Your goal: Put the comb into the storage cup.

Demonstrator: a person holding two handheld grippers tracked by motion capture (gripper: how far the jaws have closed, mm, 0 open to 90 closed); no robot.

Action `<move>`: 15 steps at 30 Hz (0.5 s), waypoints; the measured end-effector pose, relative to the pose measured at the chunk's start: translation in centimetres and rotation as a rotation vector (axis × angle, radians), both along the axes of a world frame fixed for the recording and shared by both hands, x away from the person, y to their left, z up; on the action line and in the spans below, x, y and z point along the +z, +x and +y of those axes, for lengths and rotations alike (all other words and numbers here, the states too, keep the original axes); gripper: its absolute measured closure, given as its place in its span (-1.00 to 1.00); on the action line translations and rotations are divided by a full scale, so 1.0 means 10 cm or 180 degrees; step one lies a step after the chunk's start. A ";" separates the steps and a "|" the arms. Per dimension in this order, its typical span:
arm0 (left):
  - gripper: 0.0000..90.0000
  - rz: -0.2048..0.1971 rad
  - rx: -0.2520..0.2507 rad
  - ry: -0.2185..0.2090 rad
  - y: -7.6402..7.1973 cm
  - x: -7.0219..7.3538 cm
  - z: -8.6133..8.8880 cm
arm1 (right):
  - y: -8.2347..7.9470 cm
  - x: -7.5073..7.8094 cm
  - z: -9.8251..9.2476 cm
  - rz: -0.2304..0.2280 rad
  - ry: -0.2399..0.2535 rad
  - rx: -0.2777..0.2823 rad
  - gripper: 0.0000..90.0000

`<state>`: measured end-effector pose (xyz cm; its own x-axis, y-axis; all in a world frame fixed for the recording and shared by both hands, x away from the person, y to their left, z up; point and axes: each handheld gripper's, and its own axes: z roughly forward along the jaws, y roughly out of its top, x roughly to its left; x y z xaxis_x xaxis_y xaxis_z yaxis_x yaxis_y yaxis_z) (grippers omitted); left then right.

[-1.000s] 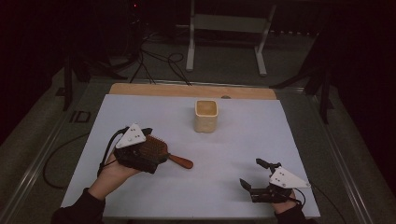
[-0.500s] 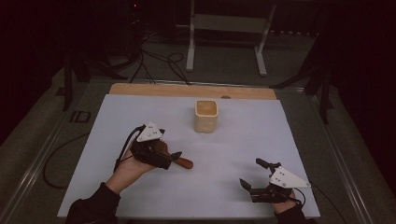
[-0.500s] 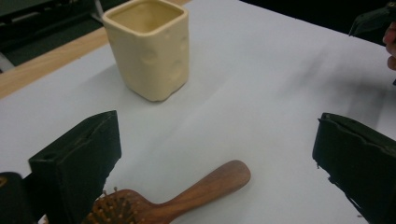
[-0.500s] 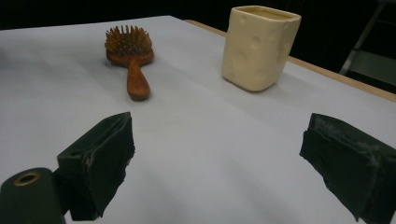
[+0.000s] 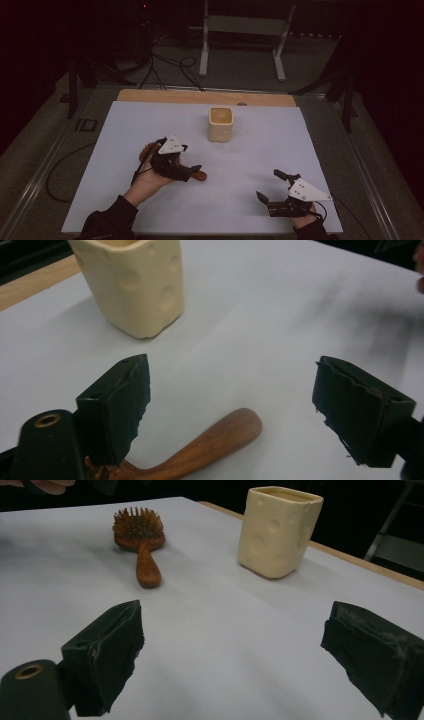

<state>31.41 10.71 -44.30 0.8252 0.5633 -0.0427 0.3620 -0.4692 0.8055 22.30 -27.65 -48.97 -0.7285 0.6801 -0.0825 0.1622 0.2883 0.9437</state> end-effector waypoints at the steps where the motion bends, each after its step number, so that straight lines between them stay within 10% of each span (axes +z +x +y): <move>1: -0.56 0.0021 0.0019 0.0003 0.01 -0.01 -0.01 | 0.00 0.00 0.00 0.0002 0.0005 -0.0002 -0.81; 15: 0.15 0.0215 0.0095 0.0088 0.13 -0.22 -0.16 | 0.00 0.00 0.01 -0.0001 0.0000 0.0008 -0.81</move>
<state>32.66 9.12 -46.47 0.8038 0.5892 -0.0819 0.4293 -0.4791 0.7657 22.33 -27.60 -48.97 -0.7302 0.6782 -0.0827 0.1612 0.2887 0.9438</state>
